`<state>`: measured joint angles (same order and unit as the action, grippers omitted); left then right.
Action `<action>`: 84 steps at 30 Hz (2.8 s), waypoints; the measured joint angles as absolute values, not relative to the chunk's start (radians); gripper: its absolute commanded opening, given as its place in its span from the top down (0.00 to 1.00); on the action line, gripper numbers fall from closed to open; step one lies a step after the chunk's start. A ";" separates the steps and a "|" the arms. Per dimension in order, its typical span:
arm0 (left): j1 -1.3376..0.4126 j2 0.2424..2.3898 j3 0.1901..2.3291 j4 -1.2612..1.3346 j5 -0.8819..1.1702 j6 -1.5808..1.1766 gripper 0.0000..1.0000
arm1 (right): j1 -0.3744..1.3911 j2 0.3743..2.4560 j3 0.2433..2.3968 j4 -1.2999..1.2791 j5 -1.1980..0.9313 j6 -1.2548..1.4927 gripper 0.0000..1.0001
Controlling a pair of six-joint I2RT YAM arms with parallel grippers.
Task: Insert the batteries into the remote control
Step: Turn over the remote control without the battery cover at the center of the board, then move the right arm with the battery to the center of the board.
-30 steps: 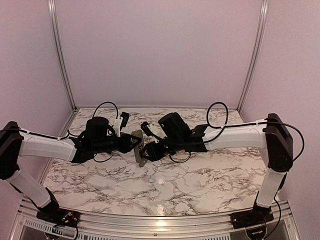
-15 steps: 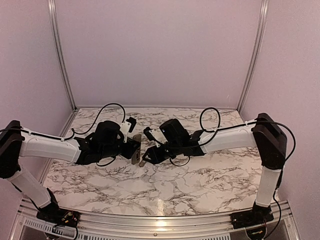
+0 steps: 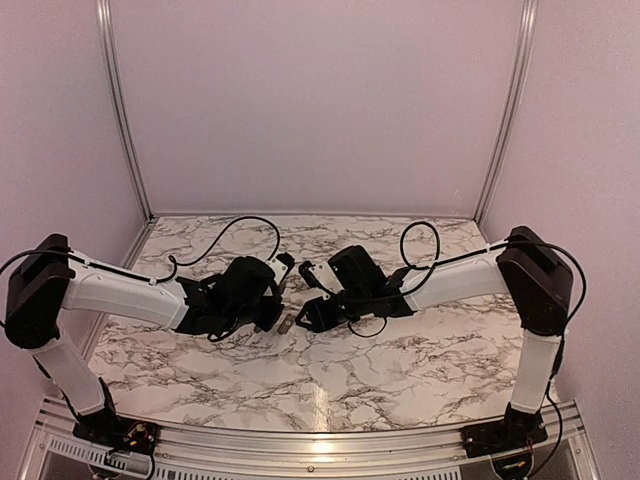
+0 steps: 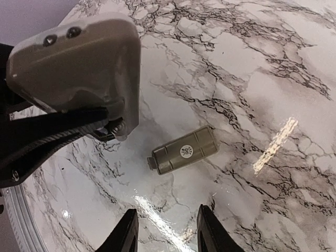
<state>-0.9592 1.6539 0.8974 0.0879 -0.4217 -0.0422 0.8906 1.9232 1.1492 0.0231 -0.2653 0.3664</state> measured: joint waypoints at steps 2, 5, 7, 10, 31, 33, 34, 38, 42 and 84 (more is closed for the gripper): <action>-0.984 1.686 0.920 0.064 -0.464 -0.014 1.00 | 0.891 1.923 1.149 0.024 -0.265 0.366 0.63; -1.011 1.733 0.952 0.041 -0.530 0.019 1.00 | 0.891 1.923 1.149 0.024 -0.265 0.366 0.64; -1.027 1.754 0.969 0.034 -0.570 0.033 1.00 | 0.891 1.923 1.149 0.023 -0.265 0.366 0.64; -1.031 1.755 0.967 0.028 -0.593 0.036 1.00 | 0.891 1.923 1.146 0.023 -0.265 0.366 0.65; -0.829 1.384 0.812 0.055 -0.318 -0.143 1.00 | 0.891 1.930 1.325 -0.295 -0.169 0.149 0.60; -0.807 1.351 0.801 0.056 -0.303 -0.162 1.00 | 0.891 1.934 1.334 -0.308 -0.187 0.153 0.59; -0.805 1.340 0.799 0.057 -0.294 -0.172 1.00 | 0.891 1.937 1.334 -0.317 -0.199 0.154 0.59; -0.802 1.324 0.793 0.081 -0.243 -0.199 1.00 | 0.894 1.958 1.347 -0.369 -0.211 0.125 0.58; -0.786 1.315 0.775 0.093 -0.189 -0.221 1.00 | 0.899 1.992 1.420 -0.430 -0.179 0.024 0.57; -0.632 1.233 0.736 0.107 0.046 -0.334 1.00 | 0.905 2.274 1.760 -0.655 -0.125 -0.382 0.91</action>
